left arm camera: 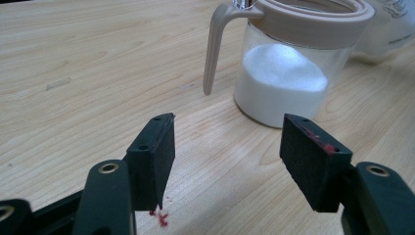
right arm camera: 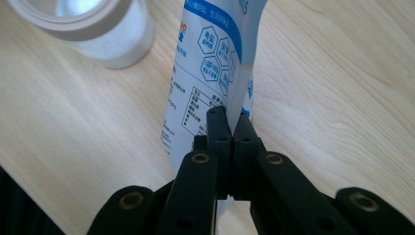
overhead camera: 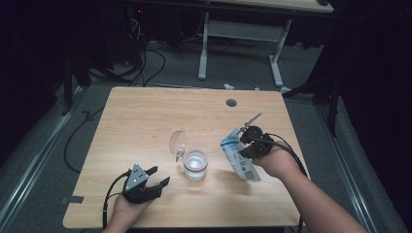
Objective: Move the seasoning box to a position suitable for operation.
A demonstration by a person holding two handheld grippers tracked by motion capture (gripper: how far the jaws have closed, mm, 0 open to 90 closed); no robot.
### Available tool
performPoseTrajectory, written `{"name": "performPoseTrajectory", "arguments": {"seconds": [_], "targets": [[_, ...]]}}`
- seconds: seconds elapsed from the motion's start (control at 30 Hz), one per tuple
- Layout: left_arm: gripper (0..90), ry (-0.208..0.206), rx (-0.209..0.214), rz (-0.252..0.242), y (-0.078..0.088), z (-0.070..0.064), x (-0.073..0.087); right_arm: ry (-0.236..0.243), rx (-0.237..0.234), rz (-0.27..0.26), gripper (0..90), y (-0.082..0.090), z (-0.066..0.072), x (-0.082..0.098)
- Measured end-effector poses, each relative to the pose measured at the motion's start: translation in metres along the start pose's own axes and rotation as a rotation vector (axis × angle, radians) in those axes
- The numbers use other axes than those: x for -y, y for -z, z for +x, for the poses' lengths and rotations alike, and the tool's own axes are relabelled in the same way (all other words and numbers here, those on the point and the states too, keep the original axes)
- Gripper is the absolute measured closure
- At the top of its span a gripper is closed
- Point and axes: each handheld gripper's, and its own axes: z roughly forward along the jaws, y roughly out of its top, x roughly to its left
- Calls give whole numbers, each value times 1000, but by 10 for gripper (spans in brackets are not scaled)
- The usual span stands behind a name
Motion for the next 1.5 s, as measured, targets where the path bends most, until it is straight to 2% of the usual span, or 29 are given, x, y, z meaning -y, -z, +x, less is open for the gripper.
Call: {"name": "performPoseTrajectory", "arguments": {"seconds": [0.23, 0.27, 0.43, 0.57, 0.8, 0.93, 0.97, 1.03, 1.17, 1.23, 1.33, 1.43, 1.5], "targets": [[381, 4, -2, 1, 0, 1, 0, -49, 38, -13, 898, 2, -20, 13], [381, 4, -3, 3, 0, 1, 0, -43, 44, -15, 898, 2, -23, 15], [379, 9, -10, -2, 1, 4, 0, -92, 56, -28, 898, 5, -33, 24], [374, 14, -16, 19, 1, 10, -1, -119, 63, -30, 898, 5, -41, 30], [371, 32, -57, 11, 7, 26, -1, -136, 66, -29, 898, -1, -46, 40], [358, 19, -95, 30, 9, 38, -1, -150, 68, -69, 898, -1, -47, 45], [355, 26, -105, 35, 11, 45, 0, -154, 71, -76, 897, 0, -47, 46], [355, 41, -108, 23, 15, 51, 1, -160, 88, -109, 897, 2, -48, 49], [353, 59, -121, -6, 24, 63, 2, -188, 77, -181, 897, 3, -48, 57], [351, 76, -126, -16, 26, 67, 3, -177, 86, -195, 897, 3, -45, 59], [350, 99, -132, -28, 30, 72, 3, -184, 84, -247, 898, 3, -41, 64], [350, 100, -145, -33, 31, 74, 4, -185, 85, -277, 898, 0, -38, 69], [347, 86, -164, -29, 31, 74, 4, -185, 85, -298, 898, -2, -36, 72]]}}
